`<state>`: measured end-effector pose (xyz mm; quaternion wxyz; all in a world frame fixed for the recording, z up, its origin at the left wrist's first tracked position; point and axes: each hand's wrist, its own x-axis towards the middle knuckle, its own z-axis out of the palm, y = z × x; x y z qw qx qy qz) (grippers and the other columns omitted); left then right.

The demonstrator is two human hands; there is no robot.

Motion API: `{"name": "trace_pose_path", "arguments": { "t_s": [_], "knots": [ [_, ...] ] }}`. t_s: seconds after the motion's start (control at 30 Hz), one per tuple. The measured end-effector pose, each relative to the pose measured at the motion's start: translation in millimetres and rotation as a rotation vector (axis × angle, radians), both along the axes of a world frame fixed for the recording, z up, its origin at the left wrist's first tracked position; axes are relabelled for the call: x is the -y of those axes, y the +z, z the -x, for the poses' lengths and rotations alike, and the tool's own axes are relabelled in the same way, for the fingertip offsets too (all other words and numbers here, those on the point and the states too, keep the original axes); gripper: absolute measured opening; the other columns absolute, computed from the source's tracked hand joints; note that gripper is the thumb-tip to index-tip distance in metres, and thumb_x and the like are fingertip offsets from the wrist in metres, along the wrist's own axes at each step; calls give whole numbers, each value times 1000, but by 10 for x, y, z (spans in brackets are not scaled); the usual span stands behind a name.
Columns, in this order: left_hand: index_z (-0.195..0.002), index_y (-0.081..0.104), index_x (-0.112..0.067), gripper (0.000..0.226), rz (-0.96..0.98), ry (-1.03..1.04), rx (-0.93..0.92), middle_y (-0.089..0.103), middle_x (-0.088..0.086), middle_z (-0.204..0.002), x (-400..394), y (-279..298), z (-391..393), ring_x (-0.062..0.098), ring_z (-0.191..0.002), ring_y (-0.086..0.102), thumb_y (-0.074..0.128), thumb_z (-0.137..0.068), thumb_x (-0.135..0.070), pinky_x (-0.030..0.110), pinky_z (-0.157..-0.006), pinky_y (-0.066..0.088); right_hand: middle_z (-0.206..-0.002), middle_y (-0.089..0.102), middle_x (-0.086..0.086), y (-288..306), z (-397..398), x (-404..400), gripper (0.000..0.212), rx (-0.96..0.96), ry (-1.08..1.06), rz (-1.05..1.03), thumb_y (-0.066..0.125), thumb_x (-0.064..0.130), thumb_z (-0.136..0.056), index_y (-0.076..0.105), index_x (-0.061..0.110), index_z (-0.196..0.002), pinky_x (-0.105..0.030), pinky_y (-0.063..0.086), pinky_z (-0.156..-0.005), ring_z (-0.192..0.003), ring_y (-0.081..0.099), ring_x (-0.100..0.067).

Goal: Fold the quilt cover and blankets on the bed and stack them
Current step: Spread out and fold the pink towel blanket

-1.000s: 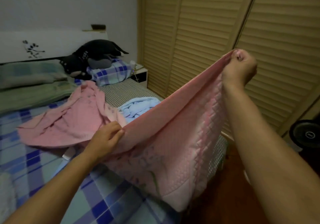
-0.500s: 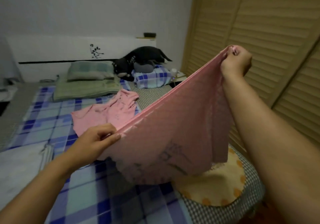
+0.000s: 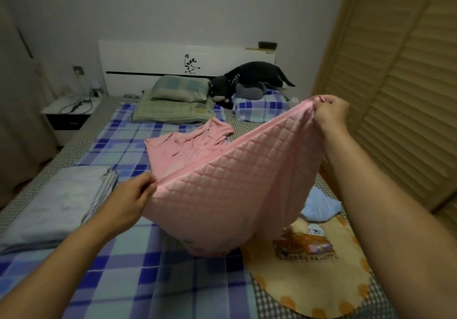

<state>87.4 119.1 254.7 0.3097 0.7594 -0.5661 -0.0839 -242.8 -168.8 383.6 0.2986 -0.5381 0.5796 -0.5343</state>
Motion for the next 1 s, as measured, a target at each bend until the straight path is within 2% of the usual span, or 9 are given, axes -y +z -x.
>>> {"name": "trace_pose_path", "arguments": {
  "t_s": [0.17, 0.27, 0.33, 0.5, 0.57, 0.63, 0.7, 0.83, 1.0],
  "knots": [
    [-94, 58, -16, 13, 51, 392, 53, 66, 21, -91, 72, 18, -566, 39, -81, 61, 48, -101, -20, 43, -69, 46, -98, 70, -2, 166, 209, -346, 27, -379, 583, -267, 56, 37, -99, 70, 17, -113, -36, 55, -75, -87, 67, -19],
    [-98, 57, -8, 20, 387, 635, -38, 63, 22, -95, 228, 273, -521, 37, -86, 58, 42, -100, -21, 45, -74, 44, -90, 70, -4, 209, 334, -482, 25, -166, 759, -246, 52, 27, -102, 69, 11, -113, -34, 55, -72, -77, 66, -16],
    [-100, 56, -8, 20, 495, 603, -92, 59, 15, -93, 373, 454, -325, 29, -84, 54, 41, -101, -20, 41, -72, 41, -86, 67, -5, 136, 359, -392, 24, -30, 603, -177, 51, 24, -103, 68, 12, -114, -34, 54, -68, -73, 63, -16],
    [-103, 60, -7, 15, 252, 286, 156, 64, 22, -99, 728, 789, -52, 38, -88, 59, 47, -101, -14, 46, -76, 49, -70, 66, -4, -137, 634, -113, 17, -50, 320, -343, 53, 20, -101, 62, 15, -88, -27, 49, -58, -64, 55, -20],
    [-106, 62, -3, 16, 296, 199, 238, 64, 26, -104, 907, 967, 73, 41, -92, 59, 48, -99, -6, 43, -76, 46, -62, 69, 4, -27, 798, 11, 19, -24, 184, -221, 54, 19, -101, 63, 14, -85, -17, 43, -43, -56, 55, -13],
    [-105, 62, 0, 18, 395, 179, 219, 64, 27, -103, 1115, 1200, 204, 39, -91, 59, 47, -97, -4, 40, -74, 41, -43, 58, 16, 259, 914, 88, 30, -30, 45, -11, 49, 18, -102, 61, 17, -74, -15, 42, -45, -49, 53, -4],
    [-107, 62, -2, 19, 475, 218, 204, 65, 28, -104, 1315, 1417, 217, 42, -91, 60, 46, -99, -8, 42, -74, 42, -50, 60, 14, 560, 997, 94, 37, -52, -54, 164, 49, 20, -101, 60, 20, -66, -22, 44, -57, -53, 55, -1],
    [-109, 62, -2, 24, 552, 225, 191, 63, 29, -108, 1595, 1535, 198, 42, -97, 59, 44, -101, -17, 45, -79, 43, -82, 65, 3, 682, 1257, -33, 26, -177, -221, 403, 50, 29, -98, 71, 14, -93, -30, 44, -69, -74, 54, -3],
    [-96, 62, -11, 16, 542, -33, -39, 61, 17, -91, 1526, 1171, 577, 23, -81, 55, 49, -99, -21, 34, -69, 40, -91, 66, -23, -72, 1712, -361, 32, -223, -383, 347, 47, 29, -97, 61, 6, -81, -29, 24, -64, -75, 44, -19]
  ]
}}
